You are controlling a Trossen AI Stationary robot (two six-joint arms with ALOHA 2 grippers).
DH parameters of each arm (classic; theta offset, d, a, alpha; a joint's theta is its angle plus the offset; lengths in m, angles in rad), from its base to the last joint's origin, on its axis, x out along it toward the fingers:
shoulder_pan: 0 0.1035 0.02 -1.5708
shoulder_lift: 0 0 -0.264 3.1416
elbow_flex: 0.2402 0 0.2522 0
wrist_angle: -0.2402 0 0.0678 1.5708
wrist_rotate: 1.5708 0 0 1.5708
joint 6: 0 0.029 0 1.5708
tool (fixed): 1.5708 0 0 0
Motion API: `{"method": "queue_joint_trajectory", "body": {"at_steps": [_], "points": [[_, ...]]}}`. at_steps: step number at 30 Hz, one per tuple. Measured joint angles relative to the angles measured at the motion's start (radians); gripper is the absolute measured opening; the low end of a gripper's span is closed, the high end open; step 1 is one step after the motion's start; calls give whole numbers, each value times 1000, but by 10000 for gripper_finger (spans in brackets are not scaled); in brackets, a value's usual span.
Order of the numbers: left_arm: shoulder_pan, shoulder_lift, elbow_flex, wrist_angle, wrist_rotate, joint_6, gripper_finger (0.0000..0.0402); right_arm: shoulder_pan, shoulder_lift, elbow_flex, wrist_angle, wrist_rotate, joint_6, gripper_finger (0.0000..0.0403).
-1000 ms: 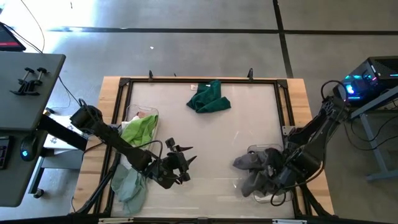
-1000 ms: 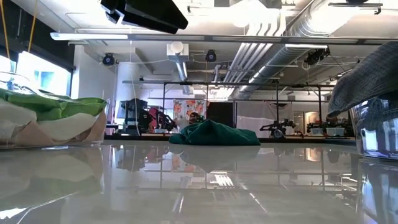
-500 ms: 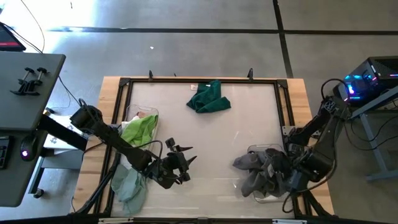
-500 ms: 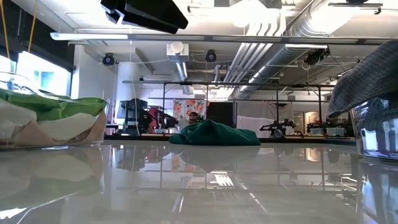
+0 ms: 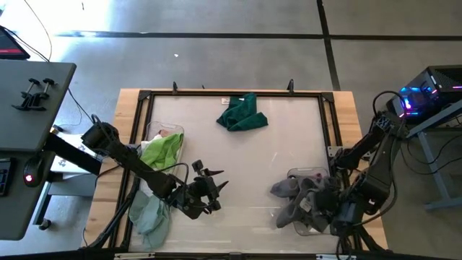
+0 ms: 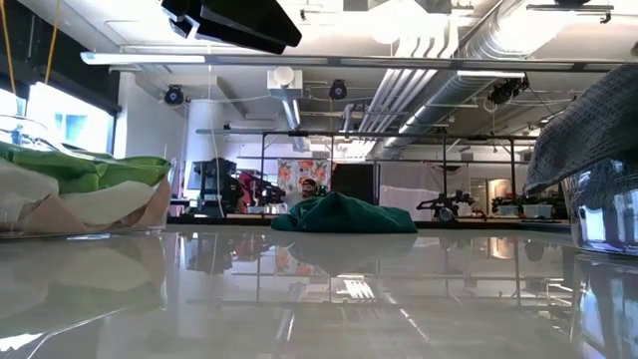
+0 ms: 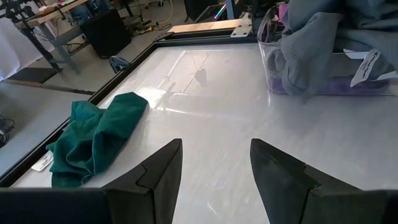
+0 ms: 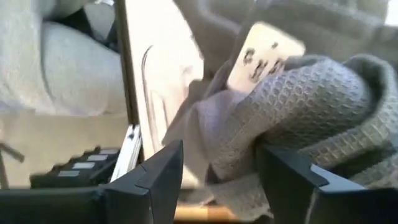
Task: Sort towels by color in basket
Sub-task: Put the gray towel into the right transparent bin
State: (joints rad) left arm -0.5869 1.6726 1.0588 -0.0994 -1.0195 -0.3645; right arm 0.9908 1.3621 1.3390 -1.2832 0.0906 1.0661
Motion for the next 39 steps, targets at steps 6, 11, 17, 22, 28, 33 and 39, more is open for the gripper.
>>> {"method": "queue_joint_trajectory", "body": {"at_steps": [6,11,17,22,28,33,39], "points": [[0,0,0,0,0,0,176,-52,-1,-72,-7,41,-46,194],[0,0,0,0,0,0,176,-100,-1,-207,11,44,-47,194],[0,0,0,0,0,0,176,-132,-2,-390,137,6,-47,194],[0,0,0,0,0,1,176,-140,-5,-426,139,-16,-52,194],[6,0,0,0,0,1,176,-140,-15,-307,34,-22,-95,194],[6,0,0,6,0,1,176,-140,-15,-165,-84,-74,-75,194],[6,0,0,31,0,33,176,-133,-16,-31,-81,39,-183,194]]}}
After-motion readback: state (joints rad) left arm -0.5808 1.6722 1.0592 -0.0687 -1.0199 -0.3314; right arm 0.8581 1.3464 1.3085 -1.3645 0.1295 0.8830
